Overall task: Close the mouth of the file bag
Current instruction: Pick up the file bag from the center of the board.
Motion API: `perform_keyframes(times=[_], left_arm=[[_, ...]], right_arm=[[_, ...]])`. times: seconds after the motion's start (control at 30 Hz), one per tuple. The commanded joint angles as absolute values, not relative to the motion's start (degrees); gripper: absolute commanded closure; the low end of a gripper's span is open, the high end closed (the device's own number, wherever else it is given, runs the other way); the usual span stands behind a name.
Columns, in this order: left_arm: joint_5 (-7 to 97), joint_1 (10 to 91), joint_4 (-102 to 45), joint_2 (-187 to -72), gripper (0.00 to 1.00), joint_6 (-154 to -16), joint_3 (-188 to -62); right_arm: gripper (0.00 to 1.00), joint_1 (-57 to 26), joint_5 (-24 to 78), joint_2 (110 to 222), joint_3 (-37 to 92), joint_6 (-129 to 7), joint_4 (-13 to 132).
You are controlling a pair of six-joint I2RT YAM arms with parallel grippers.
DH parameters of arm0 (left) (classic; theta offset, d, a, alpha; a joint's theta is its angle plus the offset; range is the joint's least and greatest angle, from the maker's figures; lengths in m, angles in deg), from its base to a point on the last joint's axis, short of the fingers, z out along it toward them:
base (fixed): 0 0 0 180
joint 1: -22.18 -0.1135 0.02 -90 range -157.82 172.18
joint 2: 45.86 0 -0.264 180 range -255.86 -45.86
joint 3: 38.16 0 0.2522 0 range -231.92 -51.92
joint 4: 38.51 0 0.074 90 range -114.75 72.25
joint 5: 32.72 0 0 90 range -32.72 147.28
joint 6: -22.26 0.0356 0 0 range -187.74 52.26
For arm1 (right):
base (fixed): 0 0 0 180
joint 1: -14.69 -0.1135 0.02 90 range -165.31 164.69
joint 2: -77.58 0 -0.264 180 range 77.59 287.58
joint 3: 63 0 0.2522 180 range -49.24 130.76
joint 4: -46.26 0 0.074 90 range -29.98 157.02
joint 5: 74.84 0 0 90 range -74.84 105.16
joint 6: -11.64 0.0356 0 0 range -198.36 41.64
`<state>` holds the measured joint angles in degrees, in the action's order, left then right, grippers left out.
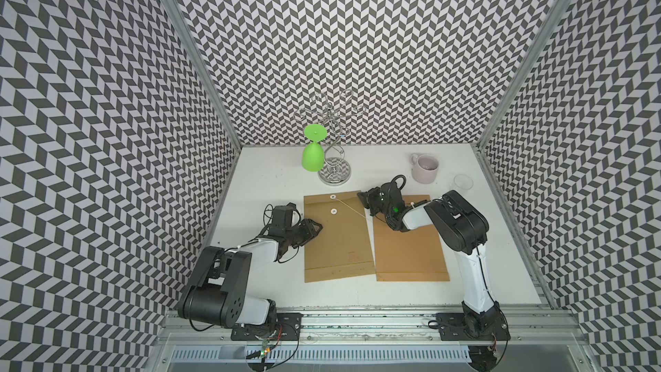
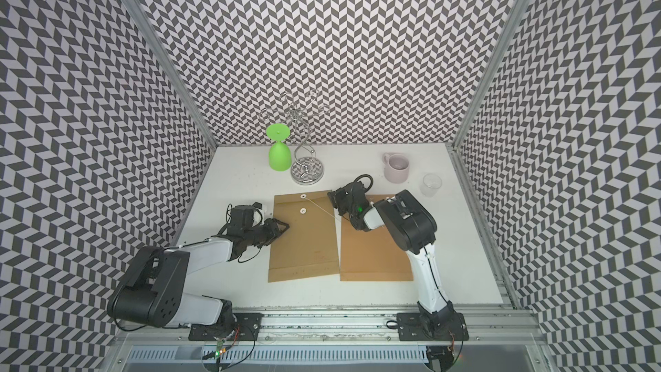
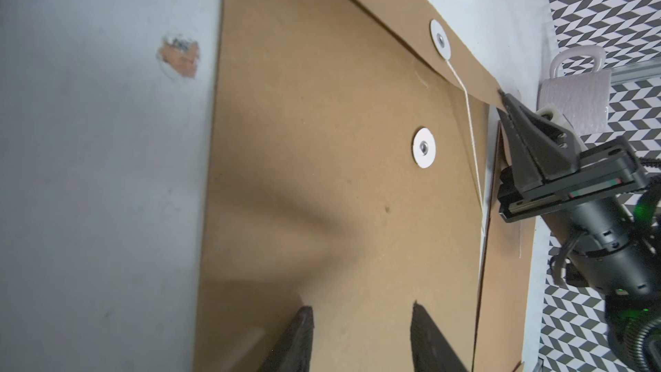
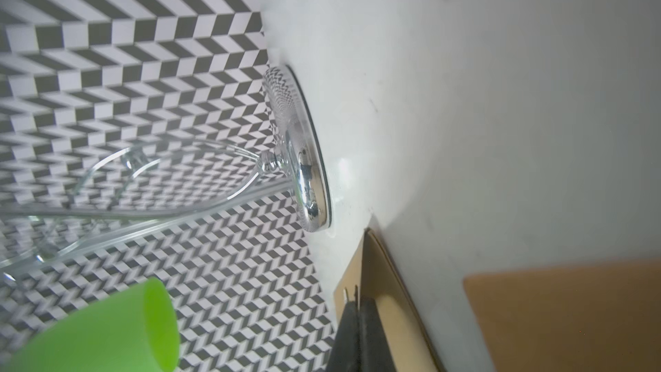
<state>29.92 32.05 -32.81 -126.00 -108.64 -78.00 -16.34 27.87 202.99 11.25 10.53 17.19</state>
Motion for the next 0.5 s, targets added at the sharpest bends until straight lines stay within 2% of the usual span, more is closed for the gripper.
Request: perform_keyframes(times=[0.0,0.1,0.17,0.47], left_arm=[[27.36,29.59,-28.19,-119.6,0.5,-105.9,-81.94],[24.95,26.27,-26.54,-113.88,0.45,-105.18,-84.16],[22.96,23.95,-26.03,-111.29,0.42,-105.18,-85.32],[17.64,17.21,-23.73,-108.83,0.26,-105.09,-95.17]], right_arm=[[1.0,-16.52,28.7,201.61,8.97,6.01,4.59],[1.0,-16.52,29.77,198.87,6.68,3.67,-4.69],[1.0,-16.62,30.71,196.26,6.22,1.39,-5.9],[1.0,-18.04,33.41,181.04,2.63,-13.81,2.62]])
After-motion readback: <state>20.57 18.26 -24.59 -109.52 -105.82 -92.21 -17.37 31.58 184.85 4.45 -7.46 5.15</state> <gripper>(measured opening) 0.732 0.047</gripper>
